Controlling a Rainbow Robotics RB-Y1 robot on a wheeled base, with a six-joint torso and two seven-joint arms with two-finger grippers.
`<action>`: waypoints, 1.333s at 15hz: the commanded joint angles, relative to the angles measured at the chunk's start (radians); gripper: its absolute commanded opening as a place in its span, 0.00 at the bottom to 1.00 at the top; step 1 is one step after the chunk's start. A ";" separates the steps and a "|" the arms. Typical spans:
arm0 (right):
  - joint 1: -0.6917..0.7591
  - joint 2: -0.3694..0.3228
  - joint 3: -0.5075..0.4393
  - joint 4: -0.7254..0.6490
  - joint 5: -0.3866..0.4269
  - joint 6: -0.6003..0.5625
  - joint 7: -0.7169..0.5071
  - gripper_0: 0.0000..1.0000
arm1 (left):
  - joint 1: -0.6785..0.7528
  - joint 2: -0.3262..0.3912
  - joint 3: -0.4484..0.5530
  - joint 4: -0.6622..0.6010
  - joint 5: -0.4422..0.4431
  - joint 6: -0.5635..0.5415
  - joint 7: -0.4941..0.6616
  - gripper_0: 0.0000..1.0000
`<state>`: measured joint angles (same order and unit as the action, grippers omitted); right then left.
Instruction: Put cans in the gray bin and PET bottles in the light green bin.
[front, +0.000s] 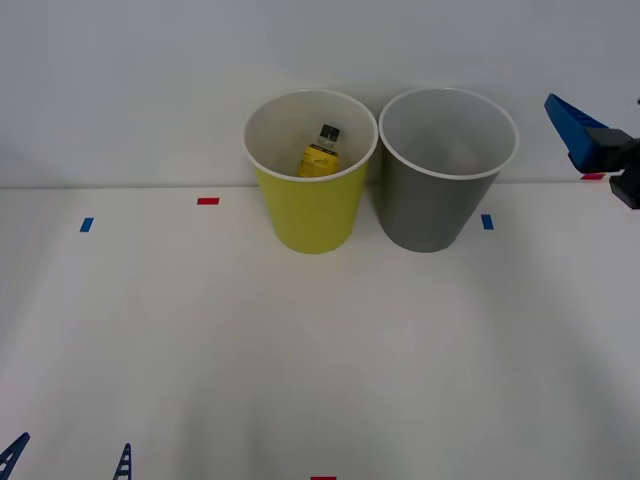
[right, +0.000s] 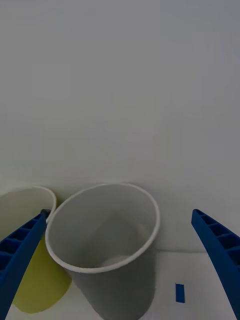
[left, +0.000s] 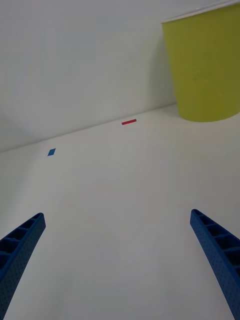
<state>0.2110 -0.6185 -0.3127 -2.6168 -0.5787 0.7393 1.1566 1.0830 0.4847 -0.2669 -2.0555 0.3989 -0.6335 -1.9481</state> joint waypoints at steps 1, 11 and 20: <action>0.156 0.175 0.032 -0.001 0.065 -0.138 0.032 1.00 | 0.000 0.000 0.000 0.000 0.000 0.000 0.000 1.00; 0.235 0.203 0.152 0.247 0.307 -0.710 0.054 1.00 | 0.000 0.000 0.000 0.000 0.000 0.000 0.000 1.00; 0.498 0.195 0.242 0.486 0.301 -1.134 0.129 1.00 | 0.000 0.000 0.000 0.000 0.000 0.000 0.000 1.00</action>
<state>0.6771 -0.4258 -0.0849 -2.1513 -0.2798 -0.3624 1.2798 1.0830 0.4847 -0.2669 -2.0555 0.3989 -0.6335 -1.9481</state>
